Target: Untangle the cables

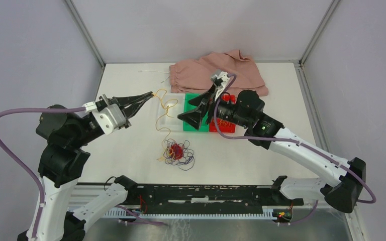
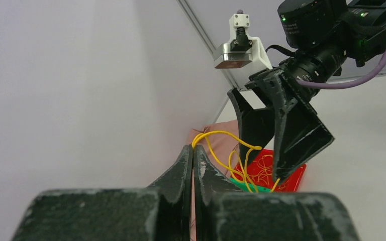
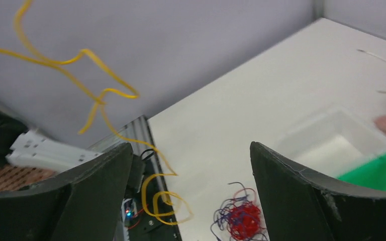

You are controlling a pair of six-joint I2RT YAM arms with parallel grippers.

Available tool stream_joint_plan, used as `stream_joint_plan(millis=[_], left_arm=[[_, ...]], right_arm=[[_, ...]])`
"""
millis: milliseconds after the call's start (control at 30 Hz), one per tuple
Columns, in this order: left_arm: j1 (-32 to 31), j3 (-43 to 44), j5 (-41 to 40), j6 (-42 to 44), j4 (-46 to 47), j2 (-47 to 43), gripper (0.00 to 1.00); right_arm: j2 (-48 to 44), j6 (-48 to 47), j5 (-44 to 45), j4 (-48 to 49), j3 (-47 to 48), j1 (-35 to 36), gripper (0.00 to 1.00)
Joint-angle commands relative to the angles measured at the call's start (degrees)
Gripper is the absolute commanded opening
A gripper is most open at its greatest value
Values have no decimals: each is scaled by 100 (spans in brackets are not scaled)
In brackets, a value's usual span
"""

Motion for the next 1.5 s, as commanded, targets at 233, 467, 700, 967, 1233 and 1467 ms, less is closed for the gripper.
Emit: stream_joint_plan(millis=[233,467,700,967,1233,1467], left_arm=[[21,81,118,54,166,27,3],[19,164,126,27,263,100,3],[11,205,44,64,298,118,3],[15,315,-32,132,297,119,3],[18,306,-50,83,297,85,3],[17,312,-48,-78,295,102,3]], right_arm=[[688,269,-2536,1358,530,38,85],[1138,-47,-2368,717,950,320,65],[1296,-229,-2154,802,859,550,76],[1426,-475,-1971,779,752,872,75],[1228,-693,-1006,206,739,883,42],[992,-561,-195,513,447,874,17]])
